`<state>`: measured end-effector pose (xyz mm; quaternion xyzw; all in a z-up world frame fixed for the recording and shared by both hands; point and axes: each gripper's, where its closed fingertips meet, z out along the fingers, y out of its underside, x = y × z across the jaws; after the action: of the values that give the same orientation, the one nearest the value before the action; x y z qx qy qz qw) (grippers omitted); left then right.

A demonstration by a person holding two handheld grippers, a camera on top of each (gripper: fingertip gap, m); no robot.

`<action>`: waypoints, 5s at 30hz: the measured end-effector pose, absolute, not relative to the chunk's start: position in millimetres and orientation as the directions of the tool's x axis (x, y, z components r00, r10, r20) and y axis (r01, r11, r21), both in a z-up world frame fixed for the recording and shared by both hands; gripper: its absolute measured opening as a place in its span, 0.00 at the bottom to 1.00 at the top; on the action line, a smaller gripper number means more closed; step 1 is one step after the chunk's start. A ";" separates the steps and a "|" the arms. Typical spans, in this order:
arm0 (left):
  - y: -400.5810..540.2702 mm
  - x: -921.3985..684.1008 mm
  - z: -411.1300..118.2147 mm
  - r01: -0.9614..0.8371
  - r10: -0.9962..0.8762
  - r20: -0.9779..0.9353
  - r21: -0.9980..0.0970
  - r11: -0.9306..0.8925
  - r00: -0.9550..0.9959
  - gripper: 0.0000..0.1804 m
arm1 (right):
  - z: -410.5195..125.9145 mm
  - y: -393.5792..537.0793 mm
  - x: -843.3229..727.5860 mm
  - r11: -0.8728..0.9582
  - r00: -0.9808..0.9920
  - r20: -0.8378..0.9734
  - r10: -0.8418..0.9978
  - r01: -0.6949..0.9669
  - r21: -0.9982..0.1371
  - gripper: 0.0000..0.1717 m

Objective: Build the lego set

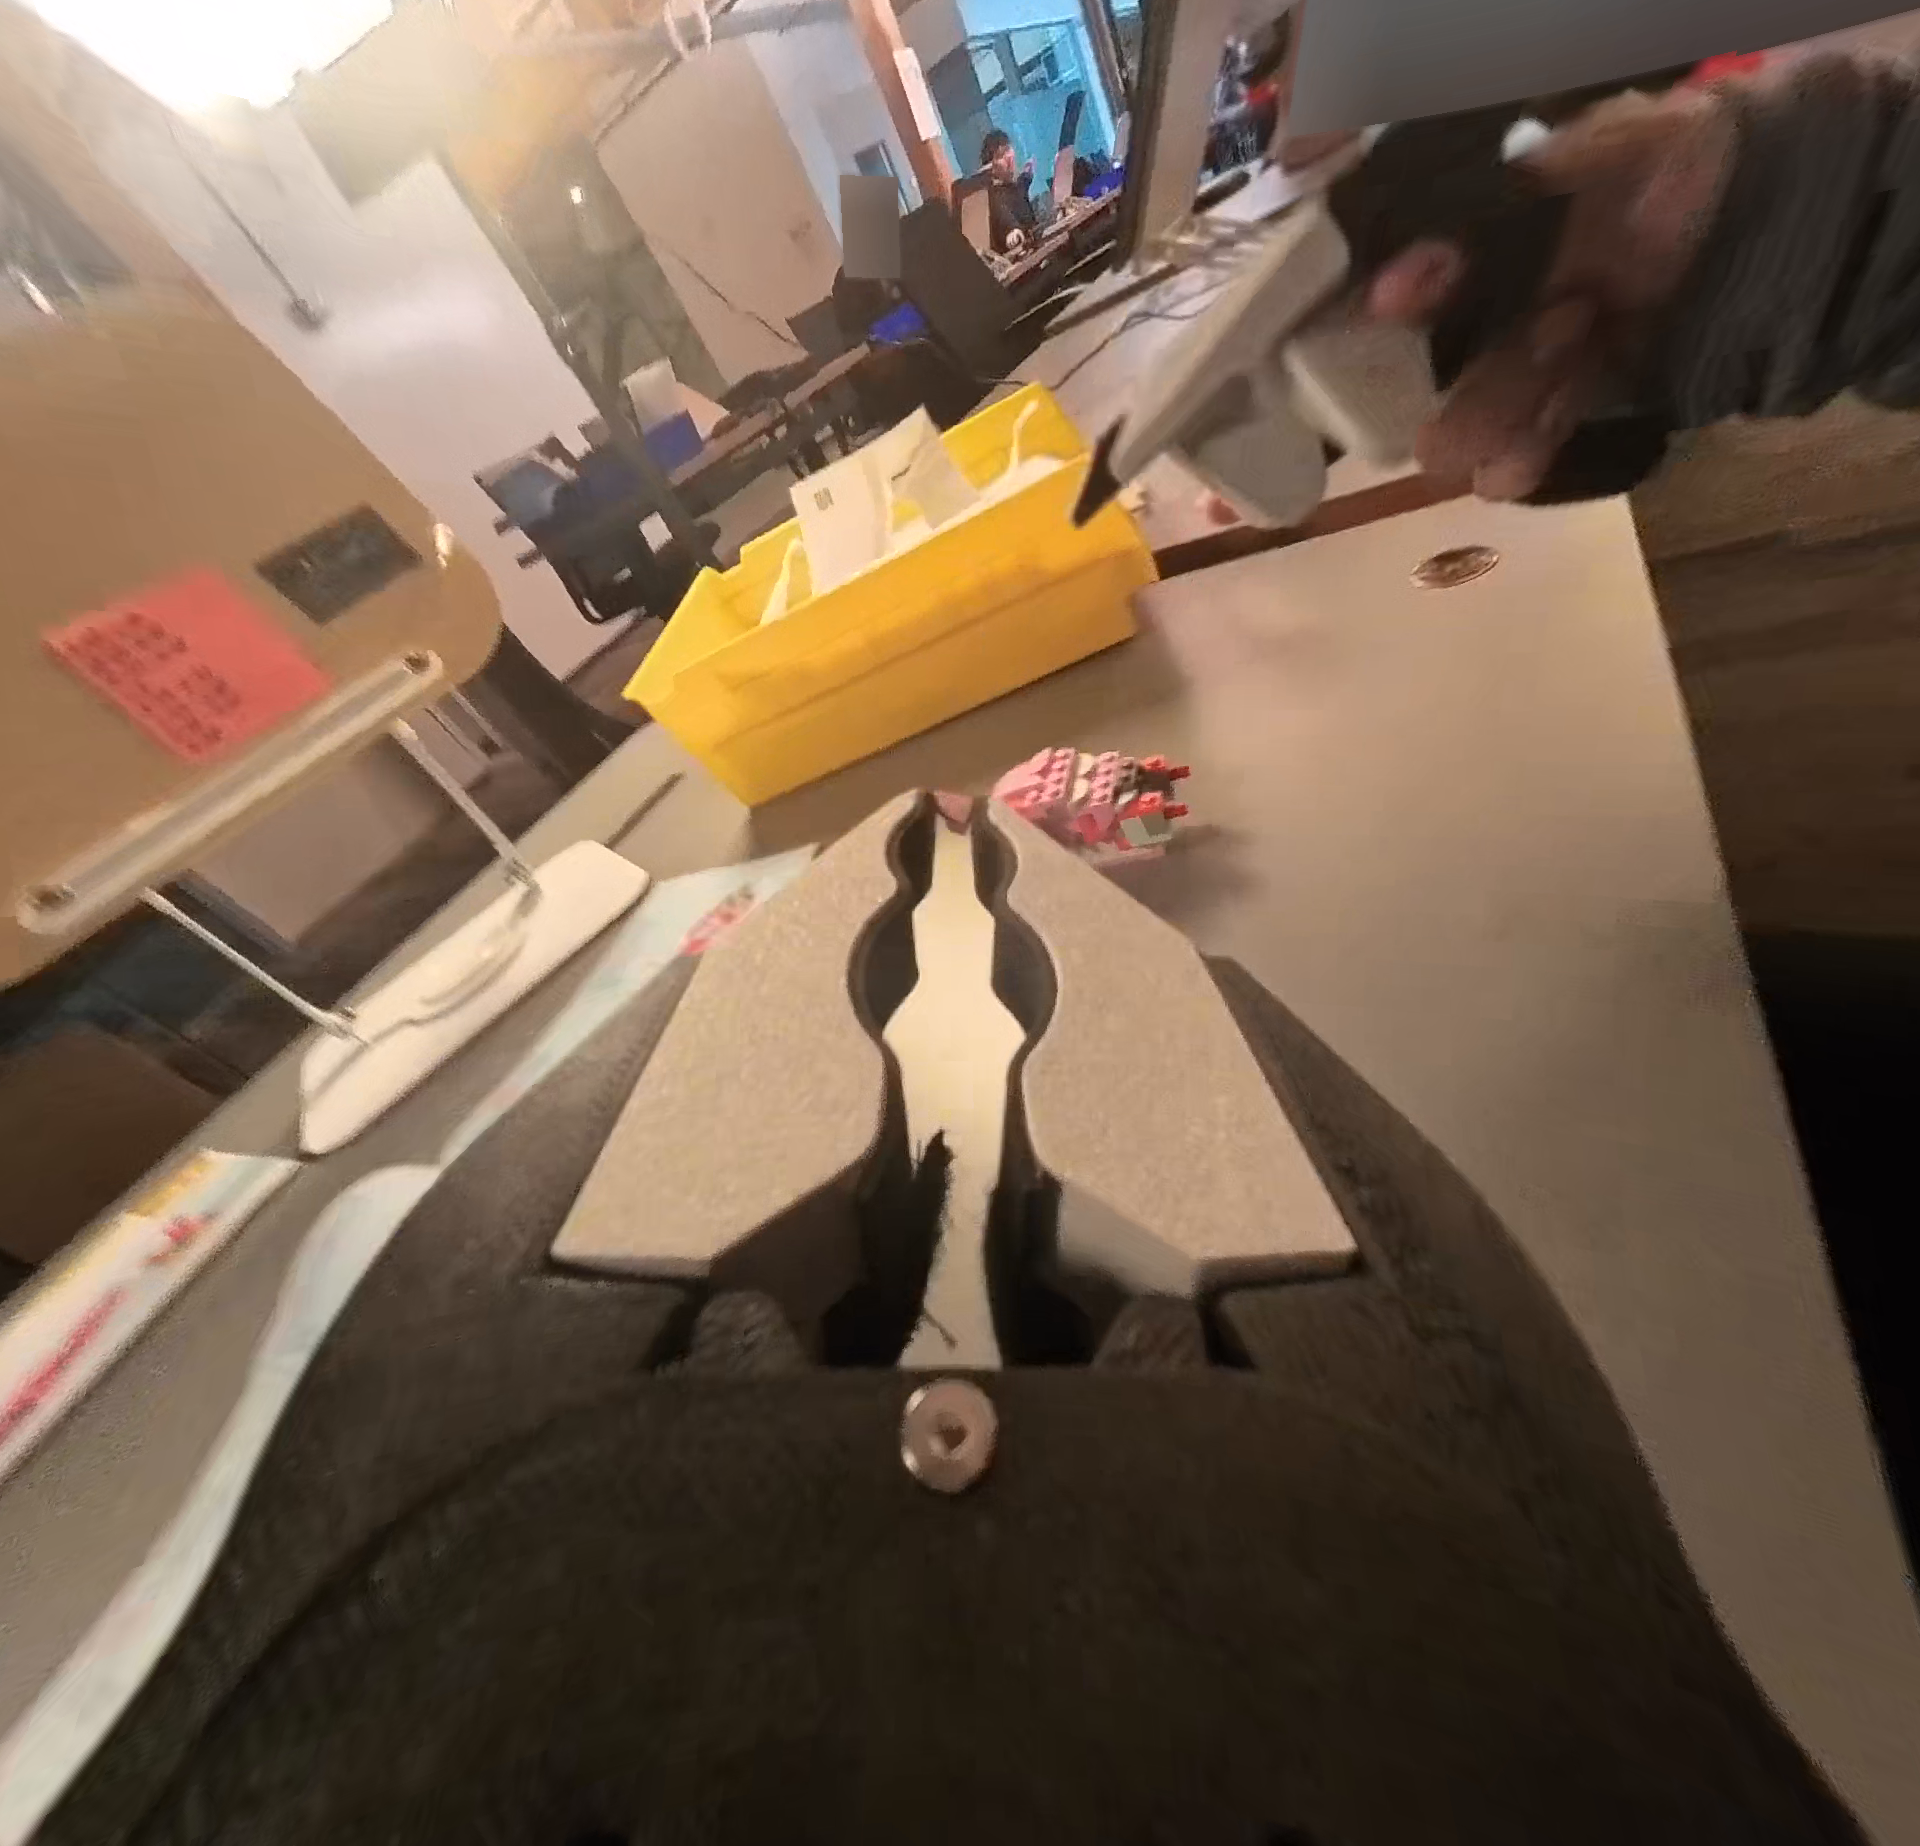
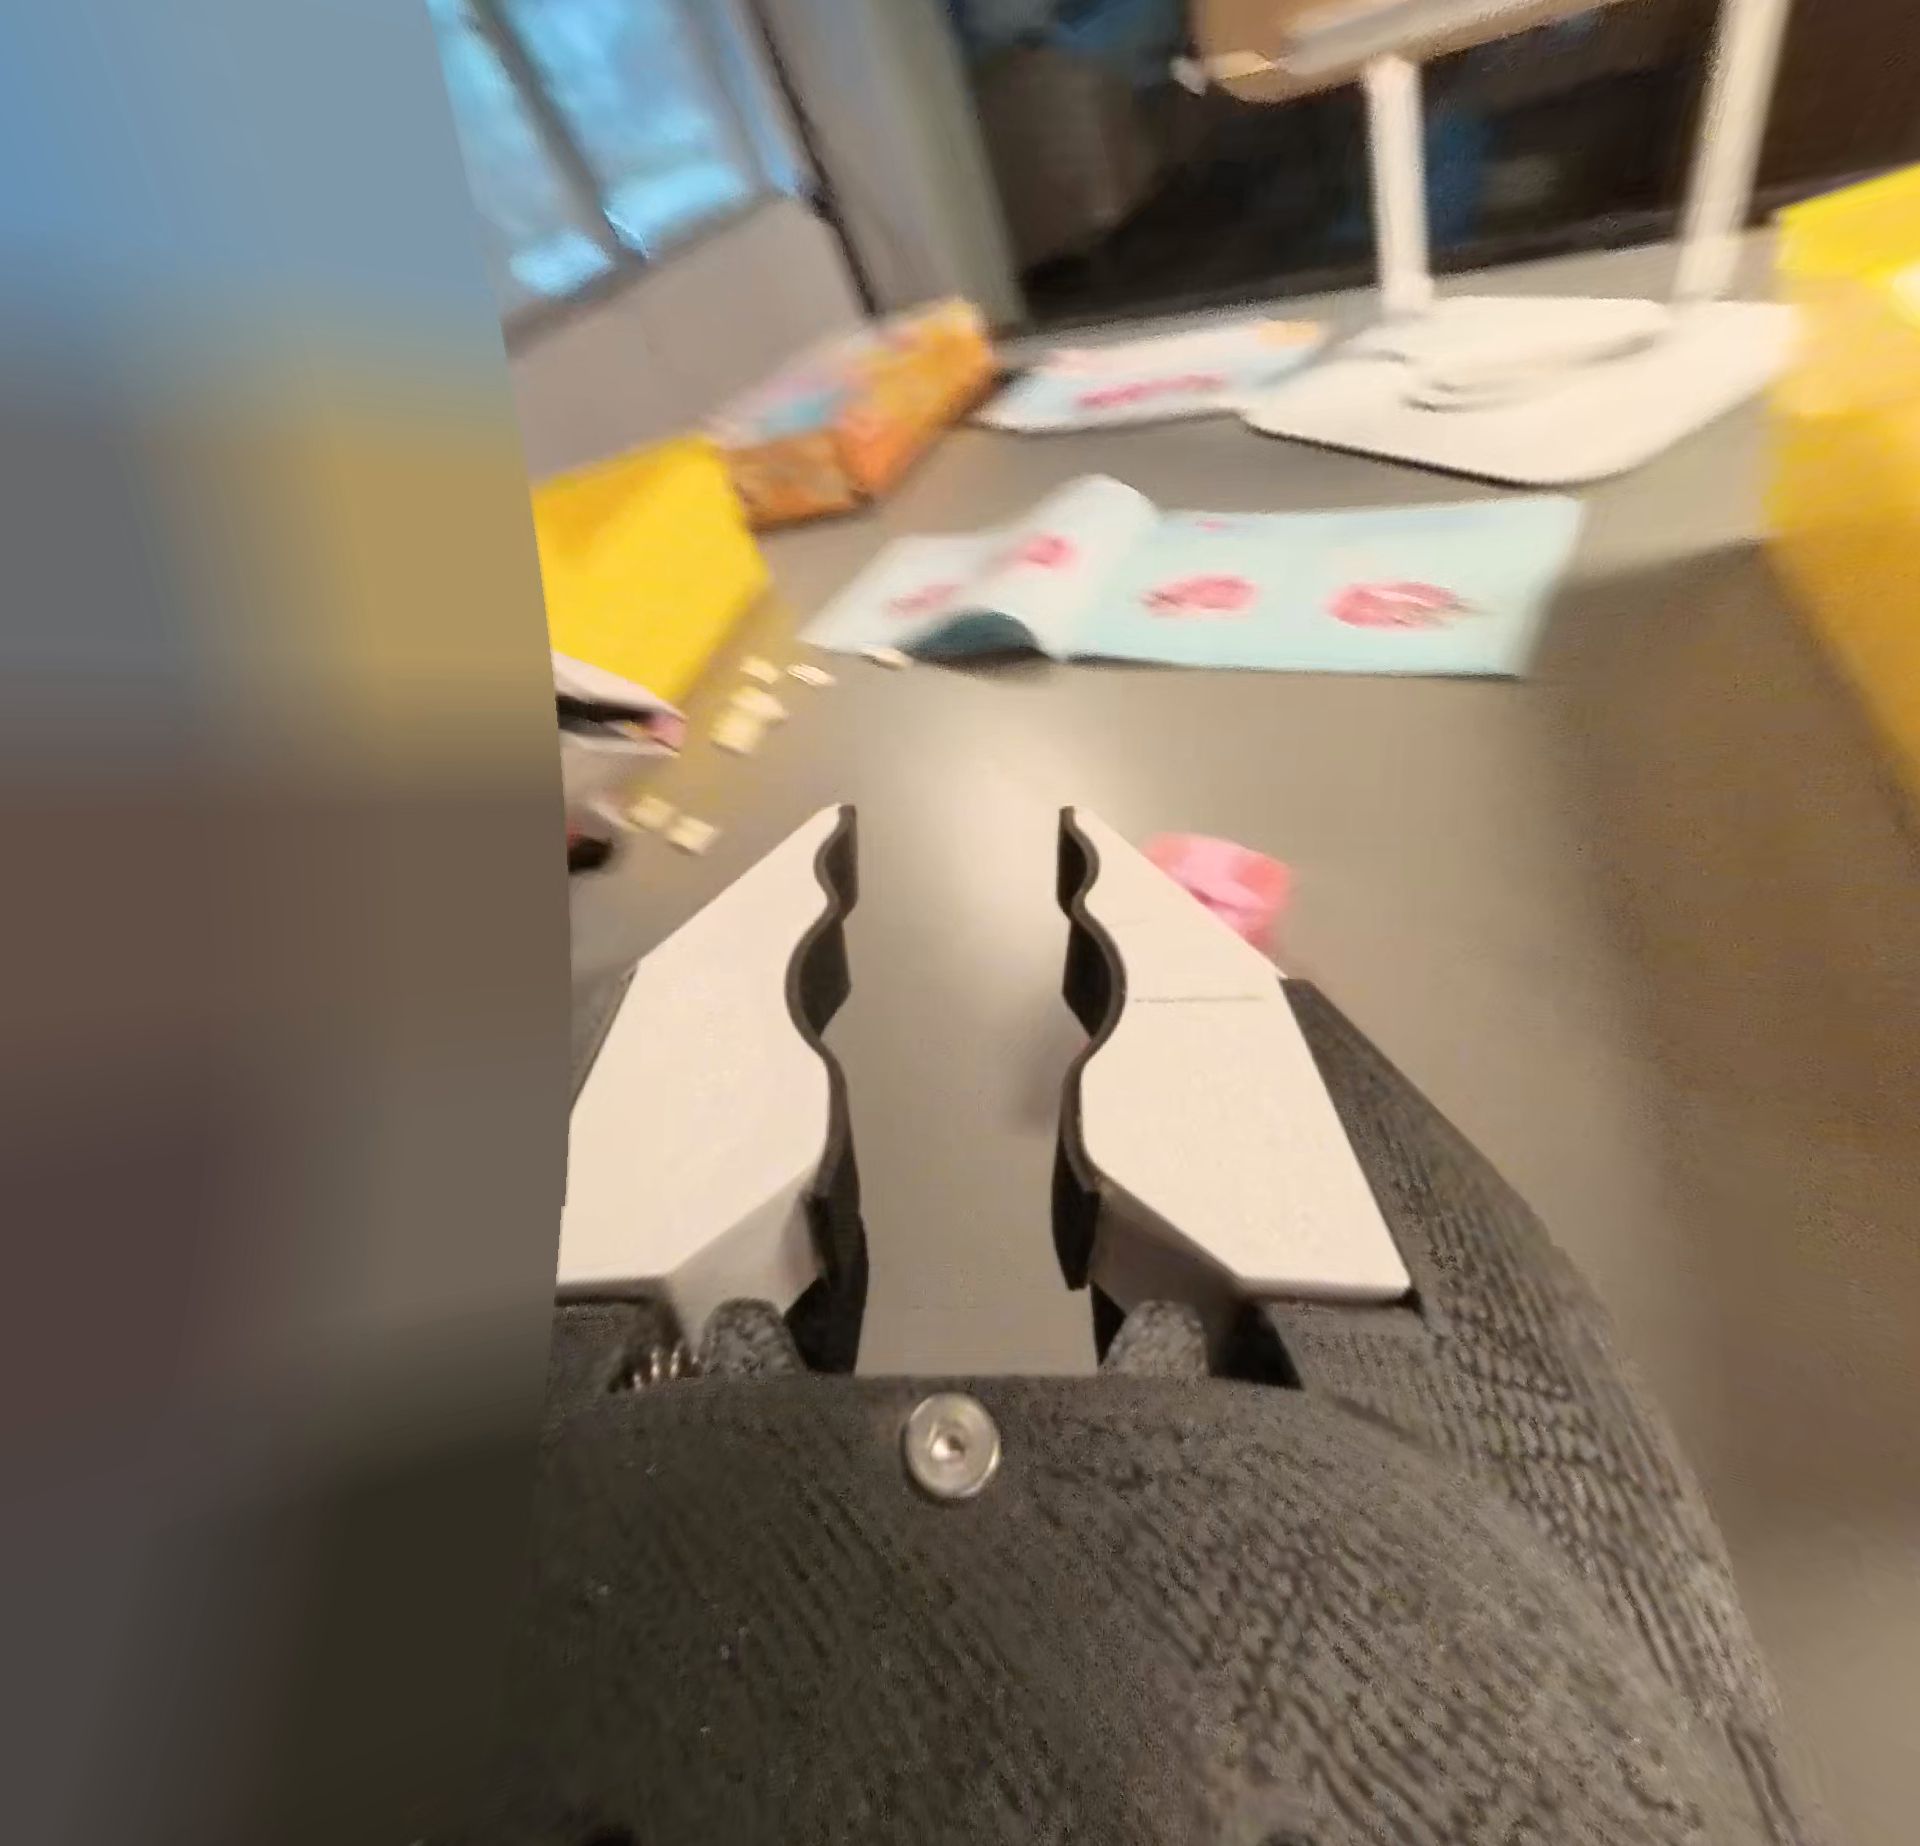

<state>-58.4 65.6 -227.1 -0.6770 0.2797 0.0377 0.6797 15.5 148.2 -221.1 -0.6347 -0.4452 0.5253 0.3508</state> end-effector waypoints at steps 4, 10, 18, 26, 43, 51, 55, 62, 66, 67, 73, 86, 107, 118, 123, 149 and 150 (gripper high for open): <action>79.9 -42.0 -236.4 -0.265 -0.391 -0.245 -0.964 0.003 0.887 0.03 | -266.2 166.6 31.2 -0.322 0.175 -0.280 0.944 0.300 -0.898 0.30; 125.3 -24.8 -243.2 -0.056 -0.392 0.007 -0.987 -0.148 0.920 0.04 | -304.7 176.0 16.8 -0.246 0.269 -0.151 0.951 0.368 -0.897 0.34; 168.1 -18.6 -283.9 -0.094 -0.305 0.011 -0.940 -0.328 0.952 0.04 | -324.4 178.3 -3.1 -0.170 0.295 -0.029 0.955 0.466 -0.868 0.36; 172.9 -26.1 -291.8 -0.078 -0.246 0.006 -0.940 -0.332 0.969 0.04 | -331.2 175.9 -11.7 -0.189 0.297 -0.038 0.954 0.500 -0.845 0.35; 171.0 -16.3 -282.4 -0.220 -0.465 -0.083 -0.943 -0.249 0.881 0.04 | -295.9 163.4 -6.6 -0.087 -0.047 -0.107 0.993 0.321 -0.943 0.42; 178.5 -19.0 -286.7 -0.305 -0.676 -0.066 -0.921 -0.242 0.734 0.04 | -298.5 168.0 -22.4 0.012 -0.221 -0.068 0.973 0.340 -0.940 0.54; 183.7 -18.7 -290.3 -0.309 -0.712 -0.043 -0.918 -0.248 0.700 0.04 | -302.6 167.9 -27.7 0.078 -0.263 -0.019 0.965 0.354 -0.932 0.54; 185.5 -20.3 -296.5 -0.292 -0.744 -0.009 -0.923 -0.251 0.668 0.04 | -316.6 169.0 -30.5 0.068 -0.286 -0.069 0.956 0.442 -0.894 0.51; 184.6 -23.5 -298.7 -0.300 -0.760 0.001 -0.918 -0.258 0.650 0.04 | -327.8 167.1 -31.7 0.099 -0.291 -0.060 0.955 0.500 -0.860 0.47; 184.3 -23.4 -299.1 -0.301 -0.767 0.008 -0.917 -0.261 0.642 0.04 | -330.5 166.6 -31.8 0.107 -0.293 -0.056 0.955 0.514 -0.851 0.45; 182.8 -21.7 -301.4 -0.306 -0.791 0.035 -0.911 -0.277 0.611 0.04 | -333.3 165.9 -32.0 0.109 -0.296 -0.063 0.953 0.529 -0.842 0.43; 181.5 -18.4 -304.9 -0.337 -0.859 0.075 -0.900 -0.277 0.506 0.04 | -332.1 162.5 -30.9 0.094 -0.323 -0.097 0.941 0.527 -0.845 0.38; 178.6 -17.3 -306.2 -0.323 -0.880 0.122 -0.900 -0.293 0.459 0.05 | -331.9 162.6 -31.5 0.084 -0.325 -0.109 0.940 0.528 -0.845 0.38; 178.9 -17.5 -306.4 -0.315 -0.872 0.135 -0.898 -0.308 0.471 0.05 | -331.8 162.7 -31.9 0.079 -0.325 -0.115 0.939 0.529 -0.845 0.38; 173.4 -13.1 -305.0 -0.308 -0.887 0.165 -0.897 -0.316 0.431 0.13 | -331.7 162.8 -32.0 0.073 -0.324 -0.122 0.938 0.529 -0.845 0.38; 132.6 -106.6 -274.9 -0.125 -0.603 0.017 -0.973 -0.193 0.798 0.31 | -331.3 135.9 -58.9 0.166 -0.480 -0.131 0.868 0.528 -0.833 0.38; 133.1 -112.7 -271.0 -0.115 -0.580 0.011 -0.977 -0.179 0.815 0.31 | -331.4 130.8 -65.7 0.188 -0.506 -0.128 0.853 0.527 -0.829 0.38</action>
<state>-112.7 133.1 -271.0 -0.7426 0.2338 -0.1949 0.5965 -65.7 130.8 -331.4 -0.4610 -0.7481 0.4397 0.1854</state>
